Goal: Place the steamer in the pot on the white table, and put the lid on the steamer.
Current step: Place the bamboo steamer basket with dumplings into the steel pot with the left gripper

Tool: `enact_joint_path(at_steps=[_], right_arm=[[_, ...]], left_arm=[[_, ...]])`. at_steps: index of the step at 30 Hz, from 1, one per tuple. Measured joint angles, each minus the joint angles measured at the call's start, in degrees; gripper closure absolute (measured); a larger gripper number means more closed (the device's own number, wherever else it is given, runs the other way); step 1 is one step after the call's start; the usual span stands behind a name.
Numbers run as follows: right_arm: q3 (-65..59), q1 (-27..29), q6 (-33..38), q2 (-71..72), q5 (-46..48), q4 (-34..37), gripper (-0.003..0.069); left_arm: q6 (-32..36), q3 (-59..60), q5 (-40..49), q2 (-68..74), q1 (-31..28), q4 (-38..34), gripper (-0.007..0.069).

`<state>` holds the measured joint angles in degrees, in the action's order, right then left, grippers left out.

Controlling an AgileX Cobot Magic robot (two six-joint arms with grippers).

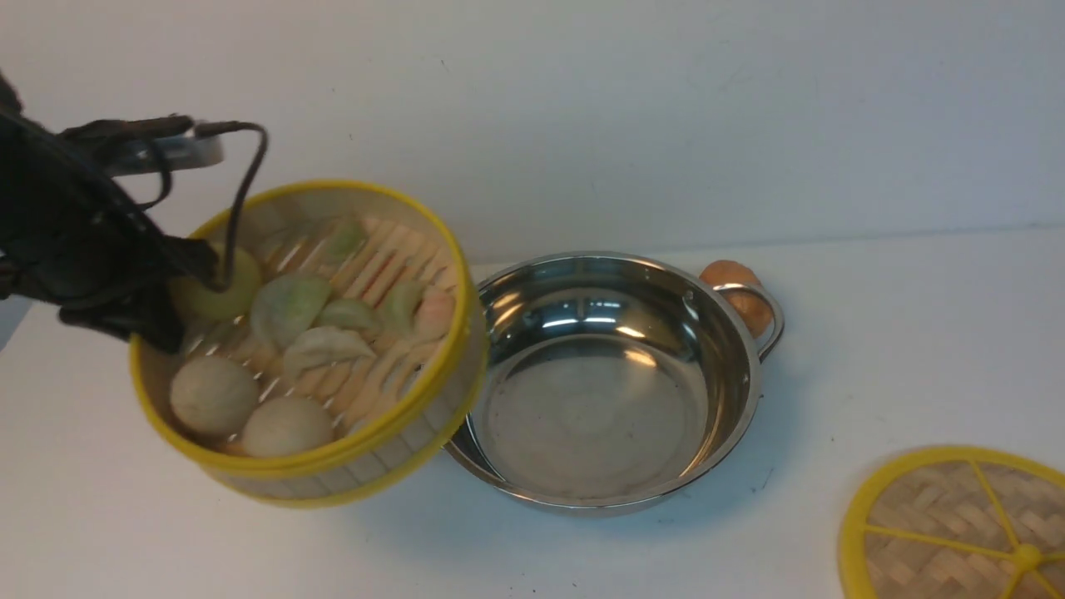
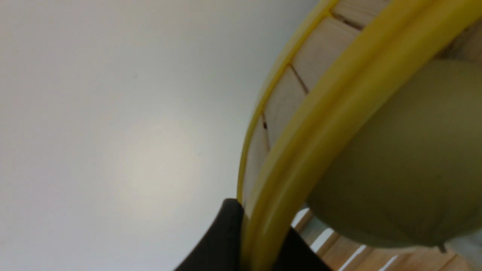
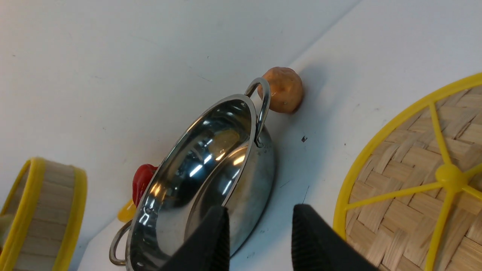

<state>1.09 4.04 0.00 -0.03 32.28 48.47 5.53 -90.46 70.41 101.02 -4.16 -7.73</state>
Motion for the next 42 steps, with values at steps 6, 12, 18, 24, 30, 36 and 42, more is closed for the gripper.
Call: enact_joint_path(at_steps=[6, 12, 18, 24, 30, 36, 42], right_arm=[[0.0, 0.0, 0.0, 0.0, 0.29, 0.0, 0.041], [0.0, 0.0, 0.0, 0.0, 0.36, 0.0, 0.041], [0.0, 0.0, 0.0, 0.0, 0.97, 0.0, 0.041], [0.0, 0.0, 0.0, 0.0, 1.23, 0.0, 0.041], [0.0, 0.0, 0.0, 0.0, 1.77, 0.0, 0.041], [0.0, 0.0, 0.0, 0.0, 2.26, 0.0, 0.041], [0.0, 0.0, 0.0, 0.0, 2.37, 0.0, 0.041]], left_arm=[[-2.64, -13.24, 0.04, 8.1, 7.82, -0.14, 0.0601], [-3.66, -23.36, 0.06, 14.34, 14.53, -0.82, 0.0601], [-3.73, -25.33, 0.06, 18.21, 18.25, -0.84, 0.0601], [-3.73, -25.38, 0.12, 20.82, 20.41, -0.09, 0.0601], [-3.79, -25.71, 0.12, 23.03, 21.04, 1.06, 0.0601], [-3.91, -25.78, 0.01, 25.54, 21.04, 1.1, 0.0601], [-3.97, -25.88, 0.01, 26.61, 21.15, 1.04, 0.0601]])
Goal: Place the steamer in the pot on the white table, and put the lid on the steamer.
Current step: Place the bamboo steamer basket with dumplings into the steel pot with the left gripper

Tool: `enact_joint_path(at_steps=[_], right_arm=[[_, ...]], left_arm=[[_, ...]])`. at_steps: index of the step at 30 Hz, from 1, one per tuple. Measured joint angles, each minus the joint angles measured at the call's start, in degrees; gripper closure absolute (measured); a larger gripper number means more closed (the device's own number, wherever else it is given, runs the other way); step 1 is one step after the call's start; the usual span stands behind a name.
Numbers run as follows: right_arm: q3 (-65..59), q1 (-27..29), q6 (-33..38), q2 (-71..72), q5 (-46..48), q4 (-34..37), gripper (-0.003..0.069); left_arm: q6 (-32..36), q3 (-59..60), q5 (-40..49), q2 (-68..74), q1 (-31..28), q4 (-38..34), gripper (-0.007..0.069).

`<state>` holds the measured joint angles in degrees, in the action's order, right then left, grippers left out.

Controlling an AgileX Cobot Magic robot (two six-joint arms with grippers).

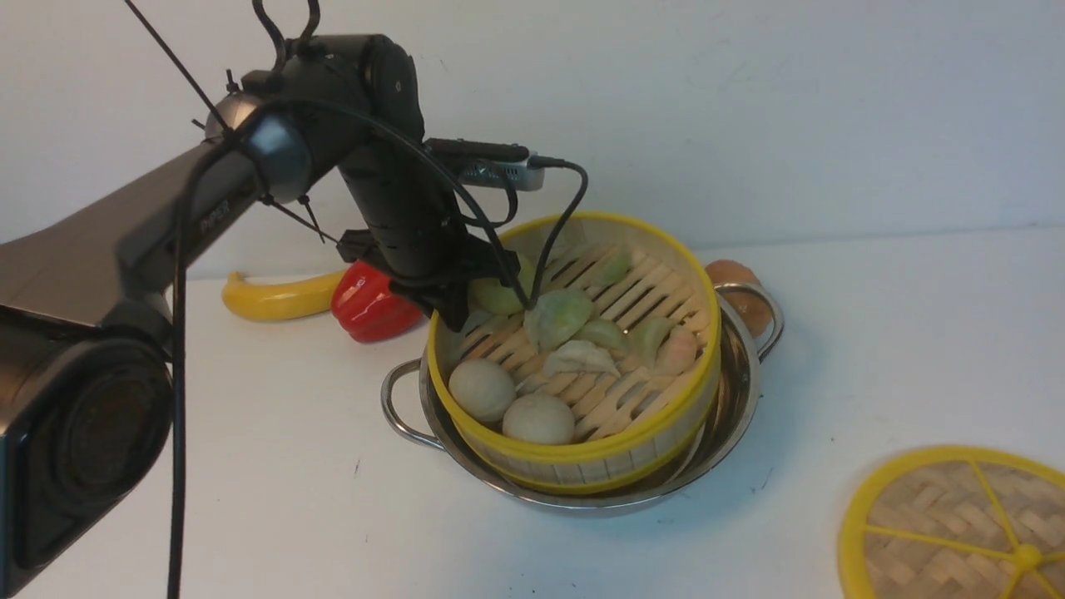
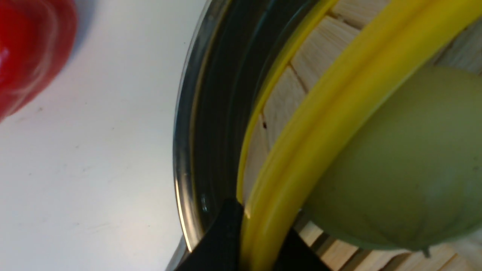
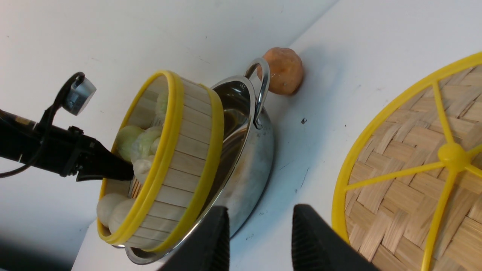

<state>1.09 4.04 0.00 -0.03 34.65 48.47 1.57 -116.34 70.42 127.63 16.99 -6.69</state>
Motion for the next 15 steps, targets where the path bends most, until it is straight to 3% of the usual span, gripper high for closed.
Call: enact_joint_path(at_steps=[15], right_arm=[[0.0, 0.0, 0.0, 0.0, 0.13, 0.0, 0.041]], left_arm=[[0.28, -0.53, -0.54, 3.24, 1.63, 0.39, 0.0601]])
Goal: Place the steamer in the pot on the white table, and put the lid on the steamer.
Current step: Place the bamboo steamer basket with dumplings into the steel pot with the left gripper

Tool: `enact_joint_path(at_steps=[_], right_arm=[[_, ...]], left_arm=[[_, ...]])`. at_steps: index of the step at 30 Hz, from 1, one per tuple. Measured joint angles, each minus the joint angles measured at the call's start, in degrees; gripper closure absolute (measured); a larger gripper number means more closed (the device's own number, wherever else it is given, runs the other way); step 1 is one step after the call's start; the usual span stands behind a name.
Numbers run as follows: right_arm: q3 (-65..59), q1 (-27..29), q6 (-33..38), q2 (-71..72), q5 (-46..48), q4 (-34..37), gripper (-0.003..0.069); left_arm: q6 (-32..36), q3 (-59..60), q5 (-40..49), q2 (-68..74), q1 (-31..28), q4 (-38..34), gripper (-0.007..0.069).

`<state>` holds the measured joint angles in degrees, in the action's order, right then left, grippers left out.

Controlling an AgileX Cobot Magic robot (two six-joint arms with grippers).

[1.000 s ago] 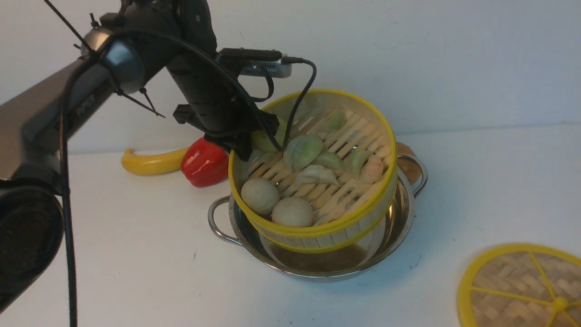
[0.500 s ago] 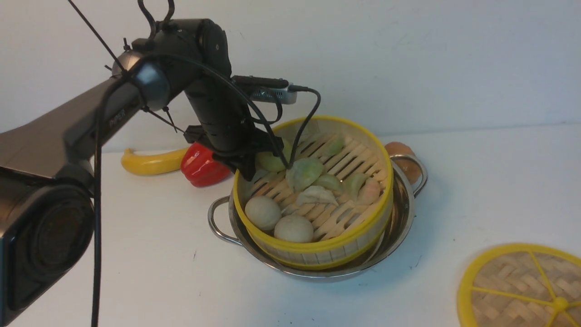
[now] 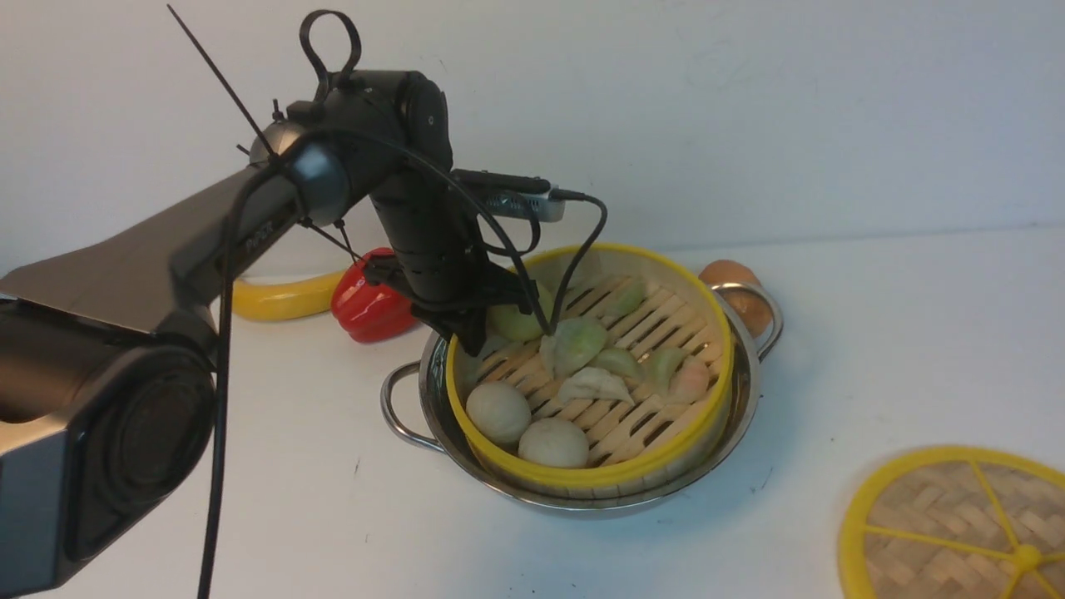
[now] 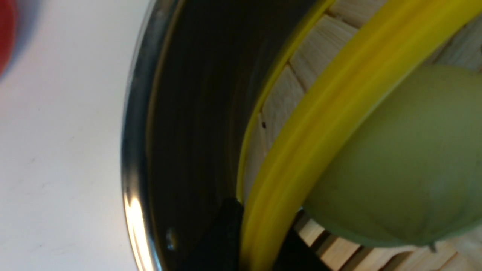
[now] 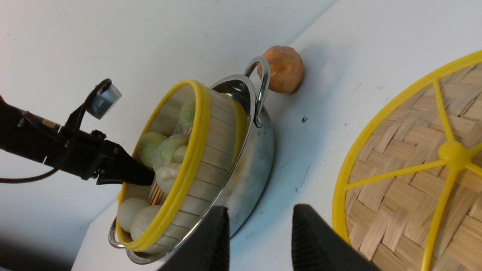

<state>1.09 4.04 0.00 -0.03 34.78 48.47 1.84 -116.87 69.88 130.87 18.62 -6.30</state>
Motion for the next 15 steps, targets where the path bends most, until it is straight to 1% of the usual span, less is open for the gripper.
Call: enact_joint_path(at_steps=[7, 15], right_arm=[[0.0, 0.0, 0.0, 0.0, 0.05, 0.85, 0.041], [0.0, 0.0, 0.0, 0.0, 0.05, 1.04, 0.041]], left_arm=[[0.0, -0.18, -0.06, 0.0, 0.54, 2.22, 0.0601], [0.32, -0.18, -0.55, 0.0, 0.54, 2.07, 0.0601]])
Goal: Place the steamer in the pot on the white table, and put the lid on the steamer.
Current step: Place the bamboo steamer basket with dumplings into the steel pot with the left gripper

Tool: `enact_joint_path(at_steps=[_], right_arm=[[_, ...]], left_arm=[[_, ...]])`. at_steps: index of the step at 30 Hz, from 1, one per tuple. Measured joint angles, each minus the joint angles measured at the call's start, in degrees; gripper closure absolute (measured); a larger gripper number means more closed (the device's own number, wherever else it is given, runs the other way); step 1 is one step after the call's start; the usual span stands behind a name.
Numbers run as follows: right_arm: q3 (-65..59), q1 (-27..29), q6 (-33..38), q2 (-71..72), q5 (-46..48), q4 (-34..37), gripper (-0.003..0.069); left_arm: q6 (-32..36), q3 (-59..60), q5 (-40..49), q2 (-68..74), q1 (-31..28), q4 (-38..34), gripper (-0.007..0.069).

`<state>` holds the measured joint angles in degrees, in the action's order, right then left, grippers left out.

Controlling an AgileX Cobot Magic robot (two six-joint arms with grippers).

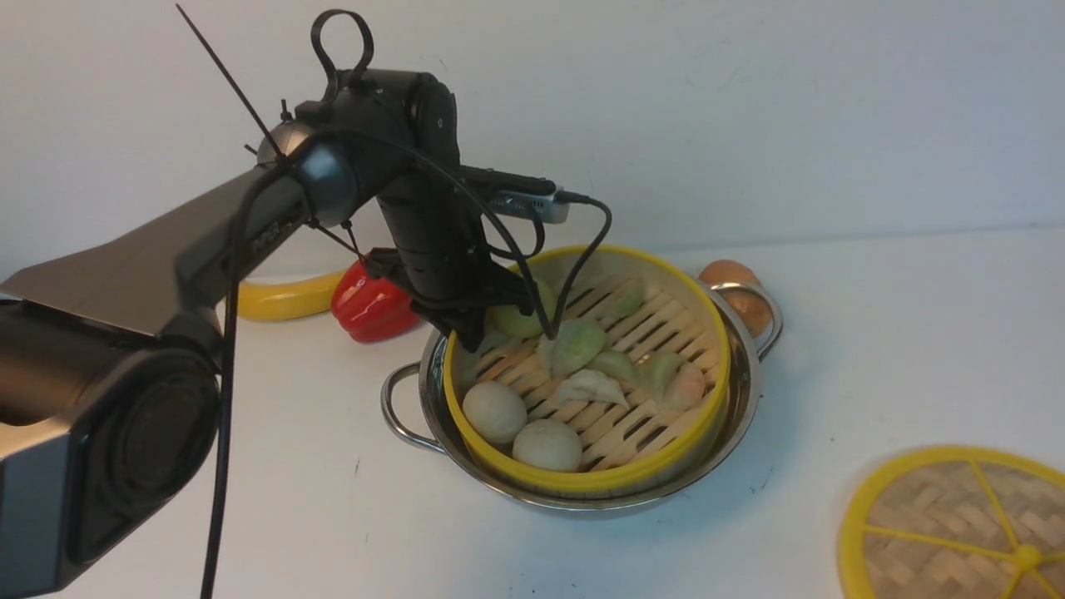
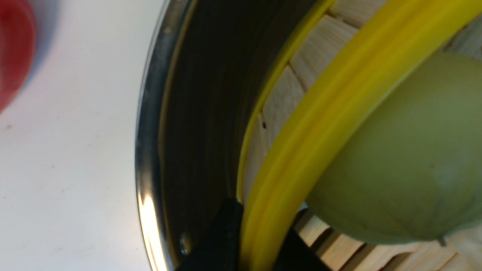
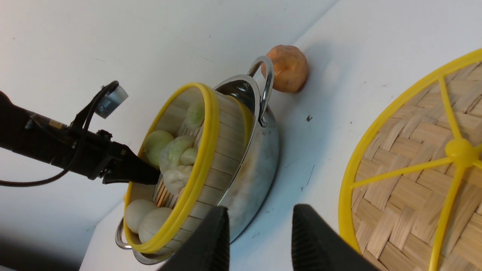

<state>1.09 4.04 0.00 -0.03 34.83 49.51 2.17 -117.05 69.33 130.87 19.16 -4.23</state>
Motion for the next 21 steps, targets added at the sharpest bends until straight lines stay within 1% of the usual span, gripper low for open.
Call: enact_joint_path(at_steps=[3, 15, 21], right_arm=[[0.0, 0.0, 0.0, 0.0, 0.0, 0.0, 0.041], [0.0, 0.0, 0.0, 0.0, 0.0, 0.19, 0.041], [0.0, 0.0, 0.36, 0.0, 0.07, 0.19, 0.041]], left_arm=[[1.29, 0.0, -0.28, 0.0, 0.0, -0.47, 0.0601], [1.47, 0.0, -0.52, 0.12, 0.0, -0.42, 0.0601], [1.41, -0.37, -0.78, 1.64, 0.0, -0.42, 0.0589]])
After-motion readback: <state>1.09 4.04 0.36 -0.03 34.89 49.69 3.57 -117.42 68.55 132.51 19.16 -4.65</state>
